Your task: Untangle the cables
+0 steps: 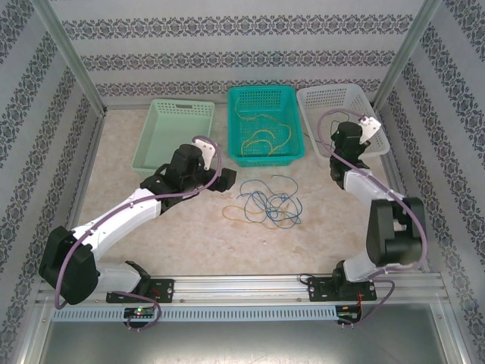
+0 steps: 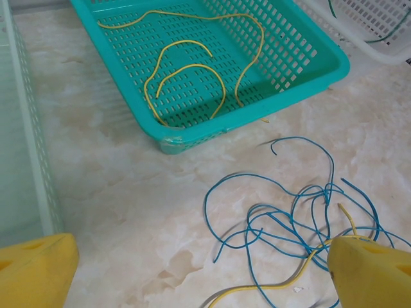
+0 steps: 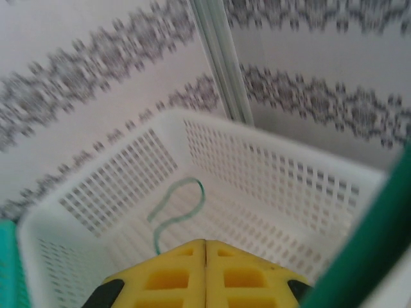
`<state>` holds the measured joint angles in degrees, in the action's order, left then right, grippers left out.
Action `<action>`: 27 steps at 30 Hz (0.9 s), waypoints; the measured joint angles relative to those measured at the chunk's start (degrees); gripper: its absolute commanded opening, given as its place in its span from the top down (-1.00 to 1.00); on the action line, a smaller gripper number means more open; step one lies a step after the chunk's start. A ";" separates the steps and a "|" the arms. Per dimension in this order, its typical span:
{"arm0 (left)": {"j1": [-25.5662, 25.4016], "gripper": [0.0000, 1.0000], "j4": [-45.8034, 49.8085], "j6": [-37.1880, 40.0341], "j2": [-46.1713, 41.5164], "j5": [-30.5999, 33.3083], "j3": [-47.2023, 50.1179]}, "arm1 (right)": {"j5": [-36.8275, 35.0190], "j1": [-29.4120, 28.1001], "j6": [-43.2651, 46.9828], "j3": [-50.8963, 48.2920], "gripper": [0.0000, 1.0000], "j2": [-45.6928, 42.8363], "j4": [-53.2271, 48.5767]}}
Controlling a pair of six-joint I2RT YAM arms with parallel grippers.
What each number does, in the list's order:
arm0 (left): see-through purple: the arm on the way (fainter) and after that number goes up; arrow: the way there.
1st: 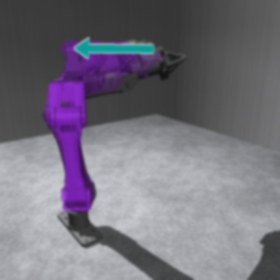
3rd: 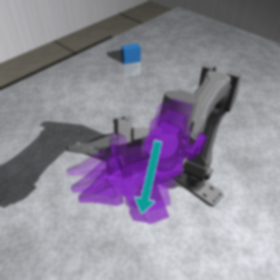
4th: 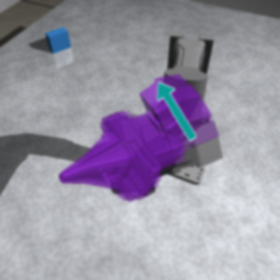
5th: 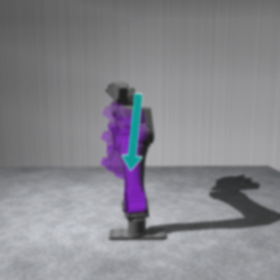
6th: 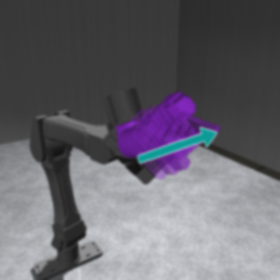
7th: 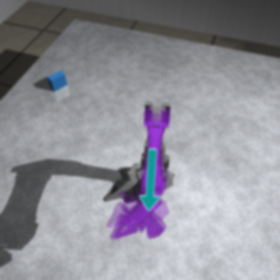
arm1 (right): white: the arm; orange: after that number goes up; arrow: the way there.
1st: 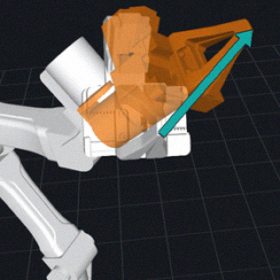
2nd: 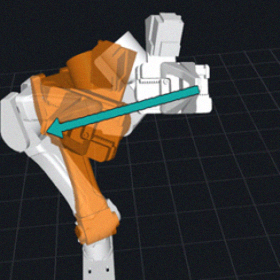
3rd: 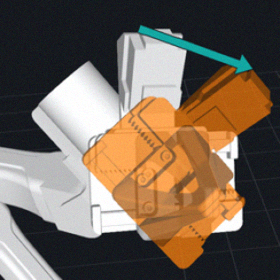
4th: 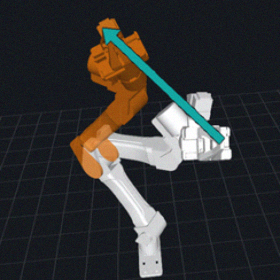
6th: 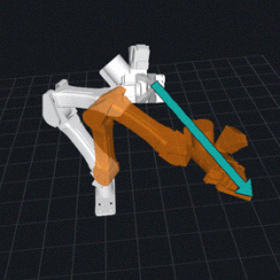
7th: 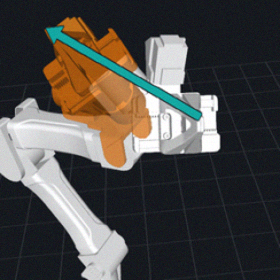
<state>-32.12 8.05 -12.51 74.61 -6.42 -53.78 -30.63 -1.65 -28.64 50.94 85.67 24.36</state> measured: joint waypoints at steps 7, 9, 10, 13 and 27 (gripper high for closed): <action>0.00 -0.99 -0.85 -0.66 0.76 -1.33 0.00 | -0.39 -0.11 9.53 3.13 1.00 -9.05 0.33; 0.00 -0.99 -0.85 -0.85 0.94 -1.51 0.00 | -0.63 -0.22 11.80 3.58 1.00 -10.14 0.79; 0.00 -0.99 -0.90 -0.96 0.94 -1.66 0.00 | -1.01 -0.52 12.96 3.80 1.00 -10.29 1.20; 0.00 -0.99 -1.20 -1.25 1.05 -1.99 0.00 | -1.97 -1.29 15.61 4.26 1.00 -9.57 2.82; 0.02 -0.99 -1.27 -1.51 1.81 -2.08 0.00 | -14.14 -1.99 13.03 10.08 1.00 8.55 12.76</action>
<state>-32.10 6.79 -14.02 76.42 -8.49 -53.78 -44.77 -3.64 -15.62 61.01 94.21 37.12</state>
